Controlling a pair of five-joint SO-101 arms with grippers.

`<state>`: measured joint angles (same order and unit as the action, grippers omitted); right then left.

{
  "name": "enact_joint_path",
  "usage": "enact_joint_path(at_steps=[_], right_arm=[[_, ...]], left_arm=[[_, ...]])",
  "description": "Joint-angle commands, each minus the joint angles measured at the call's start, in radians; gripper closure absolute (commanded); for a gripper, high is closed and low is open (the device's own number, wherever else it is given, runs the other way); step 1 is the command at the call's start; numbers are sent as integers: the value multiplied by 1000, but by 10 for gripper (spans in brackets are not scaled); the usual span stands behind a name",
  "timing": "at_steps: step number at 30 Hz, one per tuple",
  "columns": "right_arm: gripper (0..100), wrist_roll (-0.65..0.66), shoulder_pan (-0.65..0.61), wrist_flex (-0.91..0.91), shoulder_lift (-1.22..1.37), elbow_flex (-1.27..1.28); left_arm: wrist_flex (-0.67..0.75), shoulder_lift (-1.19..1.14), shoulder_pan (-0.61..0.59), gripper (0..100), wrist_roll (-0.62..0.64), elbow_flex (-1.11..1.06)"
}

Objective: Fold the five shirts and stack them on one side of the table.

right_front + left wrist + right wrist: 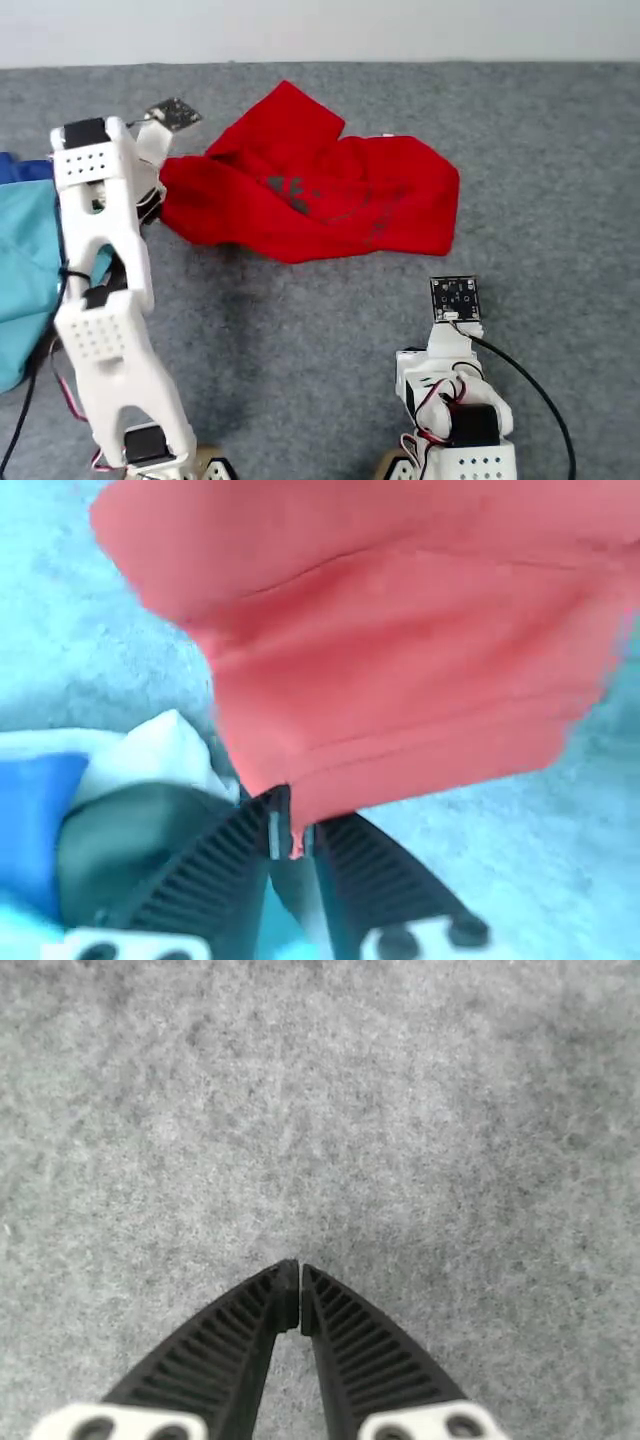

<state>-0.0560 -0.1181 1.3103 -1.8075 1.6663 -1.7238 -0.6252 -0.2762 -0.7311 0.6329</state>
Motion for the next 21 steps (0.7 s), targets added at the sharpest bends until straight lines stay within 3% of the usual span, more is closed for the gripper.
enact_joint_path(at_steps=[1, 12, 21], right_arm=[[989, -5, -2, -7, -4, 17], [989, -5, -2, -7, -4, 17], [989, -5, -2, -7, -4, 17]], left_arm=[[-31, 270, 28, 987, 25, -189], [-31, 887, 91, 987, 264, -685], [-31, 1162, 89, 987, 285, -954]])
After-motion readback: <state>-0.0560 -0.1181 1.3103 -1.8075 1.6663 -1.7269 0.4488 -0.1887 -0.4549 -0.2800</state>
